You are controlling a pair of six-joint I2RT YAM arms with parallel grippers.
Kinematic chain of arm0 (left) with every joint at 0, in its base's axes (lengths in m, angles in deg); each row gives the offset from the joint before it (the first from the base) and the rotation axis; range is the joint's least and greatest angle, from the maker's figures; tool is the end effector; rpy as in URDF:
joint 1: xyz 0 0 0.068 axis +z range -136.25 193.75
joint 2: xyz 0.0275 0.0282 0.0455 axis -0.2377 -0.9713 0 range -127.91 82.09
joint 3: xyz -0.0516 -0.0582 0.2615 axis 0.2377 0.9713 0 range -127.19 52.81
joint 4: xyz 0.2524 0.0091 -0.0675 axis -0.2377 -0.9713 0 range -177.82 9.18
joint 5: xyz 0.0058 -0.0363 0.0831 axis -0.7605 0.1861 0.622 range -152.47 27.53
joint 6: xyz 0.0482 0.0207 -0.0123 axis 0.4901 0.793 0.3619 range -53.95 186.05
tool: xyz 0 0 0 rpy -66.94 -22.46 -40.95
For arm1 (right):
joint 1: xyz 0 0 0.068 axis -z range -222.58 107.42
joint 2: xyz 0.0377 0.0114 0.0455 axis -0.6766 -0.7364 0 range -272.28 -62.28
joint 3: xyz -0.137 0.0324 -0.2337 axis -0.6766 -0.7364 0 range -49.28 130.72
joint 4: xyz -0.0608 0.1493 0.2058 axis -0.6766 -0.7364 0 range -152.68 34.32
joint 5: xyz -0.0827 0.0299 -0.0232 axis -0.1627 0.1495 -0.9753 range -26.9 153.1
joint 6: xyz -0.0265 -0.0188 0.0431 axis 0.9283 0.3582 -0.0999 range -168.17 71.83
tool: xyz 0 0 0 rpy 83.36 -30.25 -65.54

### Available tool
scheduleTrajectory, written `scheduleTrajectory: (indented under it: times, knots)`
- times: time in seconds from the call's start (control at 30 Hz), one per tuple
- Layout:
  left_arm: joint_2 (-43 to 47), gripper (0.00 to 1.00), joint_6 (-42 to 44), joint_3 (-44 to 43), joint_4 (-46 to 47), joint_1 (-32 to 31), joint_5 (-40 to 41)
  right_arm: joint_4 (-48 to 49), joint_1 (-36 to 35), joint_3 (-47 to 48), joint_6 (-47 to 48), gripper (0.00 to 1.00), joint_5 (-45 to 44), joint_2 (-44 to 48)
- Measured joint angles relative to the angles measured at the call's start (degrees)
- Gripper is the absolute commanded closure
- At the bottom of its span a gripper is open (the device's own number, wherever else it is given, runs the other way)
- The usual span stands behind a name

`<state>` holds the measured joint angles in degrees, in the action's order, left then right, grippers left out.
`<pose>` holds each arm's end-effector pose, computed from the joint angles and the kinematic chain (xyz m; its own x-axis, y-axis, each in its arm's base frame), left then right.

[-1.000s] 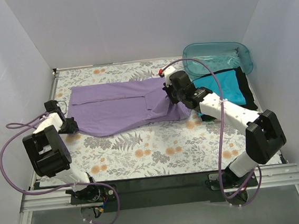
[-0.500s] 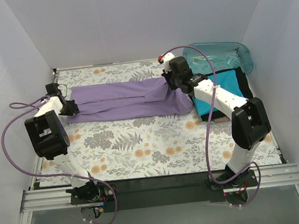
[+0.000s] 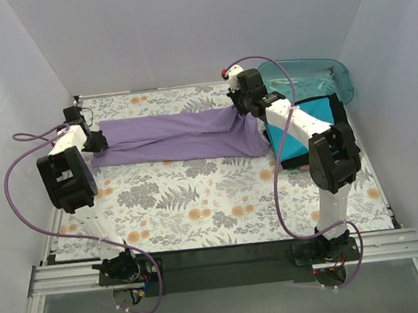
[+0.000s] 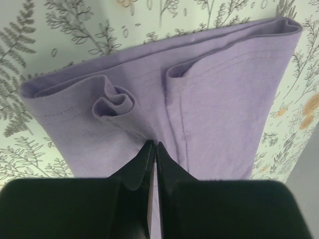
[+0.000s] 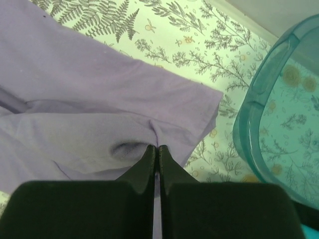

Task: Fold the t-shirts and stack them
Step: Fold the tshirt

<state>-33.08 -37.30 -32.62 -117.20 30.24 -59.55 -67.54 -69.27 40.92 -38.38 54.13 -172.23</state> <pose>0.4014 0.1208 0.1829 0.4975 -0.8661 0.0481 -0.7831 -0.4723 -0.4046 0.4081 0.1989 0.2781 -0.4063 -0.3921 -0.8253 -0.3998 0.8885 -0.2252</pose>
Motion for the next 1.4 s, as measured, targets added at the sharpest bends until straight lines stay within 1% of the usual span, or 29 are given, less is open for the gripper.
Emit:
scheduleTrajectory:
  times: [0.03, 0.07, 0.1, 0.13, 0.17, 0.2, 0.23, 0.27, 0.3, 0.4, 0.47, 0.5, 0.6, 0.67, 0.73, 0.8, 0.87, 0.93, 1.0, 1.07, 1.2, 1.4]
  knots:
    - [-0.5, 0.92, 0.0, -0.8, 0.0, 0.0, -0.1, 0.0, 0.1, 1.1, 0.5, 0.99, 0.0, -1.1]
    - [-1.5, 0.79, 0.5, -2.1, 0.0, 0.0, -0.3, 0.1, 0.2, 2.0, 0.9, 0.99, 0.0, -2.0]
    - [-2.3, 0.70, 0.5, -3.3, -0.1, 0.0, -0.6, 0.0, 0.3, 3.2, 1.2, 0.95, 0.2, -3.2]
    - [-3.8, 0.54, 1.0, -5.0, -0.1, 0.0, -0.7, 0.1, 0.6, 5.6, 1.7, 0.79, 0.3, -5.4]
    - [-4.5, 0.53, 1.4, -6.7, 0.2, 0.0, -0.9, 0.2, 0.7, 6.1, 1.8, 0.79, 0.4, -6.0]
    - [-6.8, 0.51, 1.8, -7.8, 0.0, 0.0, -0.9, 0.2, 0.9, 7.0, 1.7, 0.65, 0.4, -7.1]
    - [-8.5, 0.14, 1.9, -9.9, -1.2, 0.0, -1.0, 0.0, 1.1, 8.4, 1.8, 0.61, 0.4, -8.6]
    - [-9.9, 0.02, 2.0, -11.5, -1.7, 0.0, -1.0, 0.1, 1.5, 10.3, 2.2, 0.56, 0.4, -10.4]
    - [-11.3, 0.02, 1.5, -13.8, -2.4, 0.0, -1.6, 0.0, 1.8, 11.9, 2.4, 0.42, 0.2, -12.0]
    - [-11.7, 0.02, 2.4, -18.9, -3.7, 0.0, -1.3, -0.1, 2.7, 18.6, 2.3, 0.20, -1.6, -17.5]
    - [-10.8, 0.02, 3.0, -19.3, -4.1, 0.0, -1.3, -0.3, 3.0, 21.7, 2.0, 0.13, -2.7, -19.9]
    - [-10.2, 0.02, 3.3, -19.2, -4.6, 0.0, -1.4, -0.5, 3.2, 22.3, 1.7, 0.02, -3.0, -20.2]
    - [-6.7, 0.02, 4.5, -16.0, -4.6, -0.2, -1.7, -1.6, 3.6, 21.0, -0.7, 0.02, -2.2, -18.7]
    - [-3.1, 0.02, 5.3, -11.9, -4.0, -0.5, -1.9, -1.6, 3.6, 15.6, -3.1, 0.02, 0.5, -14.5]
    - [0.9, 0.02, 6.6, -7.8, -3.5, -1.9, -1.8, -2.4, 3.6, 9.1, -6.1, 0.02, 5.8, -8.8]
    - [3.5, 0.02, 7.3, -4.8, -2.6, -4.3, -1.4, -2.1, 3.5, 4.1, -9.0, 0.02, 10.9, -4.4]
    - [4.9, 0.02, 8.0, -2.3, -0.9, -8.3, -1.5, -1.2, 3.4, -0.3, -12.0, 0.02, 16.0, -0.7]
    - [4.5, 0.02, 8.4, -0.7, 0.5, -11.8, -2.1, 0.7, 3.2, -3.0, -14.5, 0.02, 19.4, 0.3]
    - [2.9, 0.02, 8.6, -0.2, 1.2, -14.5, -3.2, 1.5, 3.0, -3.9, -16.7, 0.02, 22.1, -0.4]
    - [0.8, 0.02, 8.6, -0.2, 1.8, -15.6, -4.1, 2.4, 2.8, -4.0, -18.5, 0.02, 24.7, -2.8]
    - [-3.2, 0.02, 8.4, -1.1, 2.4, -15.3, -4.5, 3.5, 2.7, -3.9, -20.5, 0.02, 27.2, -7.1]
    - [-6.9, 0.02, 8.9, -6.7, 2.6, -14.7, -1.9, 3.5, 2.7, -2.3, -22.1, 0.02, 27.9, -12.4]
